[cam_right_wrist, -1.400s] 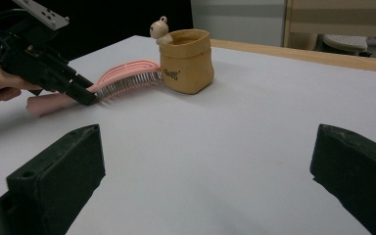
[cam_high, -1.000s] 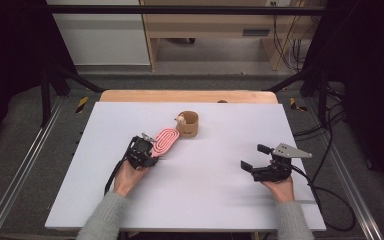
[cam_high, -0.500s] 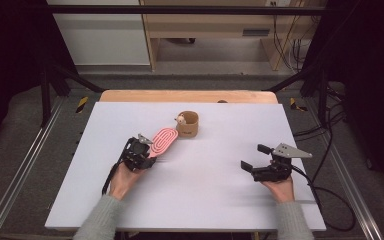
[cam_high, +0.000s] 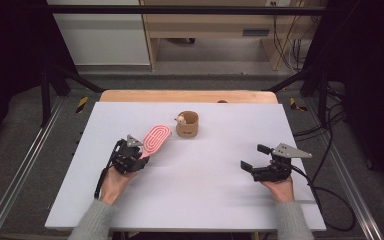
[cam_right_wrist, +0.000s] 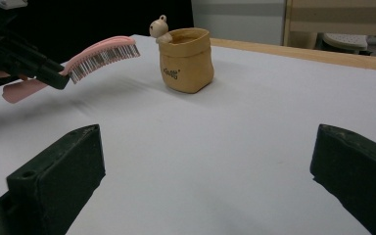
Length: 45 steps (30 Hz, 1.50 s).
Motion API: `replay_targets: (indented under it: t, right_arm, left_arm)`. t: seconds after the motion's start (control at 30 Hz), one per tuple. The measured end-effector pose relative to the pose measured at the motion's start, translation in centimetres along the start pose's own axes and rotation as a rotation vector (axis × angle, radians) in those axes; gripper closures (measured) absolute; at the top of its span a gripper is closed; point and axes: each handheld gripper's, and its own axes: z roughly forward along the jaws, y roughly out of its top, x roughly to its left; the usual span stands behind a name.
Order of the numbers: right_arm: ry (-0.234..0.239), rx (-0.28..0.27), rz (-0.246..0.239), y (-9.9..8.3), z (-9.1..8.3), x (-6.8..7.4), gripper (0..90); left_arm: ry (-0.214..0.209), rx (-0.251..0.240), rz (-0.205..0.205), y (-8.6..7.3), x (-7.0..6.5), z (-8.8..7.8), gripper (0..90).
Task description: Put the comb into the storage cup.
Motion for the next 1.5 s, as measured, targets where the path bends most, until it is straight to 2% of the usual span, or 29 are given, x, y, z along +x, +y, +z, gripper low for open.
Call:
replay_targets:
  t: [0.2,0.53,0.83,1.07,1.5]
  right_arm:
    - [0.000,0.005,0.001,0.0,0.1,0.0,0.2]
    - [-0.013,0.004,0.027,0.0,0.3,0.0,0.8]
    - [-0.011,0.002,0.025,0.4,0.6,0.6,0.8]
    - [-0.001,-0.004,0.019,1.0,1.2,1.6,0.8]
    - [0.012,-0.005,0.022,1.6,1.8,2.8,1.1]
  left_arm:
    - [0.003,-0.030,-0.014,-0.4,0.2,-0.6,68.9]
    - [0.010,-0.092,-0.006,-0.7,-0.1,-1.5,68.8]
    - [0.005,-0.106,0.005,-0.9,-0.7,-1.6,68.8]
    - [0.002,-0.122,0.018,-0.9,-1.5,-1.5,68.8]
    - [-0.014,-0.153,0.002,-0.8,-2.2,-1.7,68.8]
